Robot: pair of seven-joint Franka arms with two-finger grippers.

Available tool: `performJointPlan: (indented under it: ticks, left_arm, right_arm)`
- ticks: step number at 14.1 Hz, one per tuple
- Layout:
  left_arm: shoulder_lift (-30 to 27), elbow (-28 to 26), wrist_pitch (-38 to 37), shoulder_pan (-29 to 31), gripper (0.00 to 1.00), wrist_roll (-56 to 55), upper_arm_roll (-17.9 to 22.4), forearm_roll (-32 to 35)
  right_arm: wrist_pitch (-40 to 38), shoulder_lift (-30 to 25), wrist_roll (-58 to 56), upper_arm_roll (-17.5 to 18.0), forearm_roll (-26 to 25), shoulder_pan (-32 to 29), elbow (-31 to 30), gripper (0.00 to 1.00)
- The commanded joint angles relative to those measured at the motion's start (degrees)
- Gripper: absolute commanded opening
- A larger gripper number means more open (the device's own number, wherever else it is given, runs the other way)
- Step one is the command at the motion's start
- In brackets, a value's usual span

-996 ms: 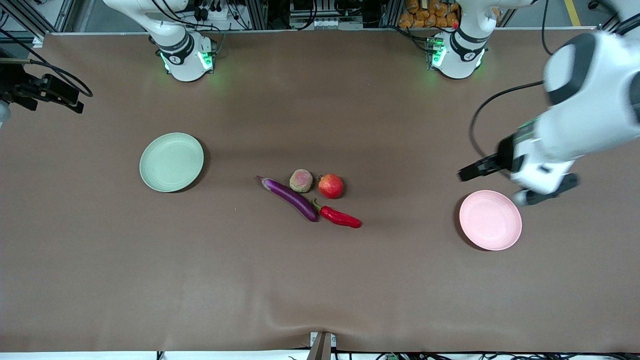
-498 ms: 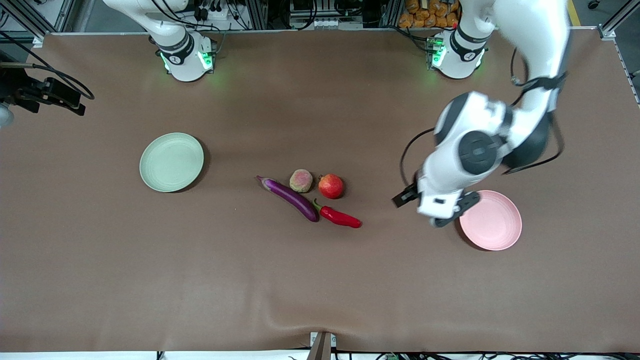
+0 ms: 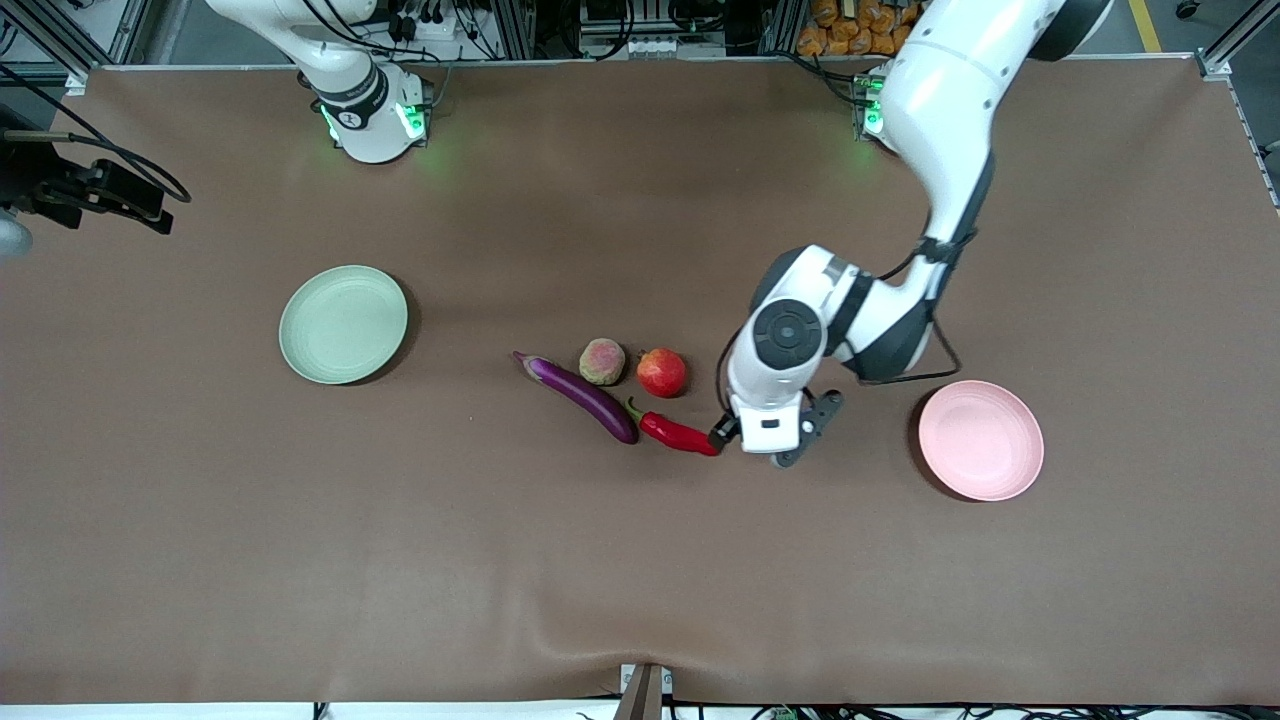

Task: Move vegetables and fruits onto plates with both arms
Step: 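Reach the left gripper to the red chili pepper and grasp it, then lift the chili with the left gripper while the right gripper reaches the peach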

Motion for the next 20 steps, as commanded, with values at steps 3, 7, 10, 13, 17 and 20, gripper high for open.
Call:
performJointPlan:
  ticks: [3, 7, 10, 13, 17, 20]
  left_arm:
    - [7.38, 4.39, 7.44, -9.08, 1.0, -17.1, 7.51, 1.05]
    - [10.48, 7.21, 9.92, -11.04, 1.0, -22.5, 9.55, 1.05]
    - [11.18, 7.3, 14.81, -11.04, 1.0, -27.42, 9.73, 1.05]
    - [12.32, 7.12, 18.35, -11.04, 1.0, -26.73, 9.64, 0.96]
    - [12.33, 7.04, 18.35, -11.92, 1.0, -22.95, 9.29, 0.96]
    - [12.5, 6.77, 18.35, -12.36, 1.0, -19.45, 9.11, 1.05]
  right_arm:
    - [-0.7, 1.55, -0.4, 0.93, 2.58, -0.77, 1.38, 1.0]
    - [-0.35, 3.12, -0.48, 0.93, 5.57, -1.12, 1.47, 1.0]
    - [-0.79, 5.59, -0.75, 0.93, 5.57, -1.39, 1.3, 1.0]
    - [-1.49, 8.05, -0.93, 0.84, 5.31, -1.56, 1.12, 1.0]
    - [-1.59, 8.67, 1.79, 1.02, 5.74, -0.25, 1.12, 1.0]
    - [-1.14, 11.74, 2.76, 1.02, 8.63, 1.69, 1.03, 1.0]
